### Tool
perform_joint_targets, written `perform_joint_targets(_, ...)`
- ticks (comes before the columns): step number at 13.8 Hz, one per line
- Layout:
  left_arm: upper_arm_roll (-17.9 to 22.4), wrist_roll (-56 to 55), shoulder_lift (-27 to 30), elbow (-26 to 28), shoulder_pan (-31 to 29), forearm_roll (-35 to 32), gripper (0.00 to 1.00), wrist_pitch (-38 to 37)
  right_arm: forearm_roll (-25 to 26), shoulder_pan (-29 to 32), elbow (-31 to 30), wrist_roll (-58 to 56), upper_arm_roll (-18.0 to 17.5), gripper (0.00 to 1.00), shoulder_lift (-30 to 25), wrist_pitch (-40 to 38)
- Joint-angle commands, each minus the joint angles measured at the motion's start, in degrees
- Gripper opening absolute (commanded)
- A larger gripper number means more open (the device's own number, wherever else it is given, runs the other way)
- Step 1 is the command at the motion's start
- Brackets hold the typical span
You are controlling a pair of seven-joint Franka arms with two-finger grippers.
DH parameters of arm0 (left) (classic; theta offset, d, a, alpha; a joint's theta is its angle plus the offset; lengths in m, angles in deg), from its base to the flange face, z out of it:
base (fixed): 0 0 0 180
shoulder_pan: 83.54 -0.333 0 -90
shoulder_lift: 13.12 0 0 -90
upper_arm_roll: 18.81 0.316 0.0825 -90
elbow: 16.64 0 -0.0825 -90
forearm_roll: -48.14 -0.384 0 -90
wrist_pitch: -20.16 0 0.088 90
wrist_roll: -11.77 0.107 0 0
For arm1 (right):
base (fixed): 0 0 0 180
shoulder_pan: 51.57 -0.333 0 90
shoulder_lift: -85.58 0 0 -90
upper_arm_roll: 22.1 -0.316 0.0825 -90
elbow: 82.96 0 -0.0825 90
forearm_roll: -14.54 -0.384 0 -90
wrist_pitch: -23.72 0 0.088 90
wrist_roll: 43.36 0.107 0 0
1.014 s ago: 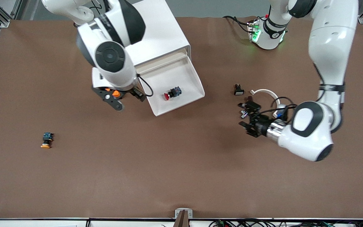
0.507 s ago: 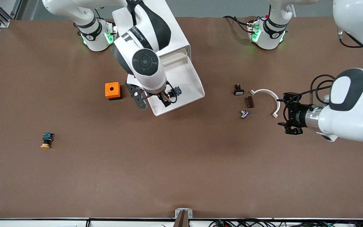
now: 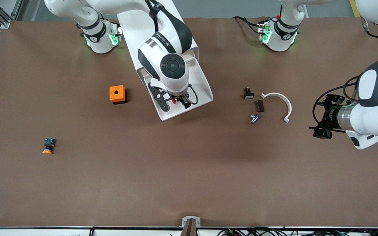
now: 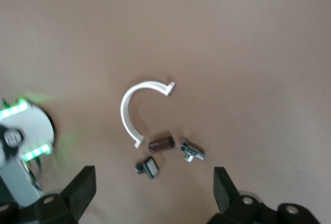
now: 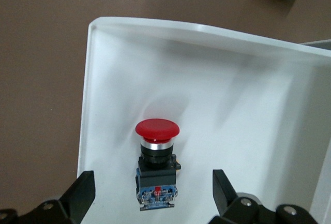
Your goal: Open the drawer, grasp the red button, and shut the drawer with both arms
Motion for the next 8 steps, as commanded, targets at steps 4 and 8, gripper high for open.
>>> perform_joint_targets(4, -0.59, 24.48, 5.35, 9.40, -3.59, -0.78, 1.00, 5.99, -1.17, -0.42, 0.82, 0.55, 0.39, 1.00, 2.93, 0.00)
perform_joint_targets(8, -1.46, 27.83, 11.67, 20.99, -3.41, -0.87, 1.00, 16.43, -1.17, -1.91, 0.82, 0.55, 0.39, 1.00, 3.29, 1.41)
